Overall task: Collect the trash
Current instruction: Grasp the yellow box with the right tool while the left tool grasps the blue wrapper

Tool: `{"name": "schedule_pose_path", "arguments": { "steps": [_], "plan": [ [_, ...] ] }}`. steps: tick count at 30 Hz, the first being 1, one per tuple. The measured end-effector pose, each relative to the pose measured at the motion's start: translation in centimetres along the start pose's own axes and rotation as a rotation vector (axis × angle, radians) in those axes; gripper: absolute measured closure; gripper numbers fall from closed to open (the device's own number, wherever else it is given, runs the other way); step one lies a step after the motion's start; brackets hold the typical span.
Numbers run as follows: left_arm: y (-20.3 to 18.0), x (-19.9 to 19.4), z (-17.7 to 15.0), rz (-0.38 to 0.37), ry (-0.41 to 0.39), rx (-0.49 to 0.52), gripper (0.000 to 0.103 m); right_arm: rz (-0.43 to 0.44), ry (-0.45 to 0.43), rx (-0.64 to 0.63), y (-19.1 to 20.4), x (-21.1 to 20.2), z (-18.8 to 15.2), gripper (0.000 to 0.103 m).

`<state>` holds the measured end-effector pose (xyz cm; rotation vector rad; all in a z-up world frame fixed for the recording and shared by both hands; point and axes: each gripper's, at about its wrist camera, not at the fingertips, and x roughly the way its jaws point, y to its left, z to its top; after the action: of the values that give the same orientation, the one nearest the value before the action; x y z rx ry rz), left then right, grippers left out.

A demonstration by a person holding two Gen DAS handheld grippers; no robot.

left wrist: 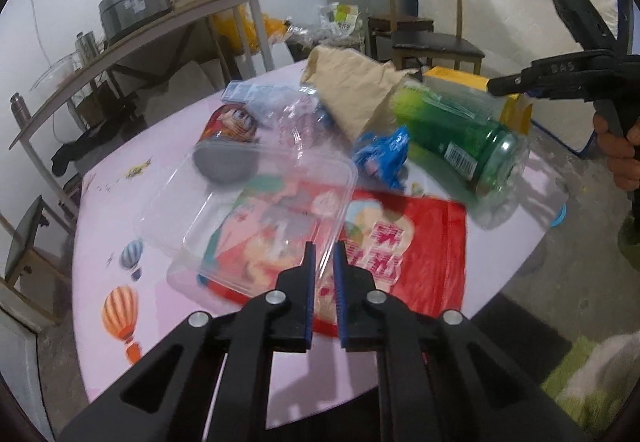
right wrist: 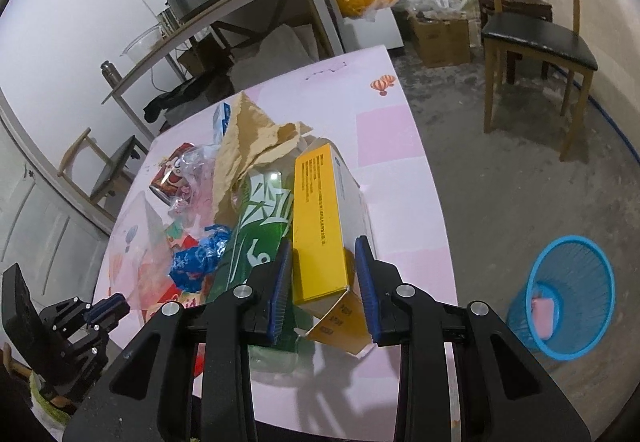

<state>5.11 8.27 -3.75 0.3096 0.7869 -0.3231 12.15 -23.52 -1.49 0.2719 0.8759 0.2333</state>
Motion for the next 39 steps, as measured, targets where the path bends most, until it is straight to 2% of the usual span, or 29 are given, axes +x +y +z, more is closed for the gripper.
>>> {"name": "schedule_pose_path", "arguments": {
  "steps": [3,5,6,7,9,11,14,16,20,25,28,31,32,34,36,39],
  "plan": [
    [1.3,-0.5,-0.9,0.012,0.037,-0.023,0.093,0.000,-0.001,0.003,-0.1,-0.1,-0.2,0.073],
    [2.0,-1.0,-1.2,0.014,0.045,-0.054,0.084,-0.001,-0.002,0.006,-0.1,-0.1,-0.2,0.073],
    [2.5,-1.3,-1.3,0.003,0.037,-0.081,0.073,-0.003,-0.003,0.011,-0.2,-0.1,-0.3,0.073],
    [2.7,-1.6,-1.3,-0.005,0.022,-0.099,0.063,-0.003,-0.003,0.015,-0.3,-0.1,-0.3,0.073],
    [2.7,-2.4,-1.0,-0.034,-0.033,-0.132,0.059,-0.004,-0.004,0.028,-0.5,-0.1,-0.4,0.073],
    [2.1,-2.9,0.1,-0.097,-0.088,-0.150,0.058,-0.003,-0.003,0.036,-0.9,-0.2,-0.5,0.073],
    [0.0,-2.5,2.0,-0.177,-0.134,-0.133,0.058,-0.002,-0.003,0.046,-1.2,-0.2,-0.7,0.073],
    [-1.7,-1.7,3.2,-0.188,-0.139,-0.104,0.058,0.003,-0.005,0.052,-1.4,-0.3,-0.7,0.073],
    [-4.9,0.8,5.4,-0.097,-0.129,-0.010,0.058,0.011,-0.006,0.059,-1.6,-0.3,-0.7,0.073],
    [-5.7,3.9,6.9,-0.013,-0.082,0.026,0.058,0.020,-0.007,0.058,-1.8,-0.2,-0.6,0.073],
    [-5.8,5.6,7.1,0.017,-0.035,0.043,0.058,0.028,-0.006,0.062,-1.9,-0.2,-0.6,0.073],
    [-5.8,7.0,7.3,0.010,0.010,0.037,0.058,0.036,-0.006,0.067,-2.1,-0.3,-0.7,0.073],
    [-5.7,7.3,7.3,0.006,0.018,0.035,0.060,0.037,-0.006,0.067,-2.1,-0.3,-0.7,0.073],
    [-5.8,7.9,7.3,0.002,0.040,0.035,0.073,0.039,-0.006,0.068,-2.2,-0.3,-0.7,0.073],
    [-5.7,8.2,7.2,-0.004,0.051,0.031,0.082,0.038,-0.007,0.067,-2.2,-0.4,-0.7,0.073],
    [-5.7,7.9,7.0,-0.020,0.046,0.017,0.090,0.038,-0.010,0.068,-2.2,-0.4,-0.7,0.074]
  ]
}}
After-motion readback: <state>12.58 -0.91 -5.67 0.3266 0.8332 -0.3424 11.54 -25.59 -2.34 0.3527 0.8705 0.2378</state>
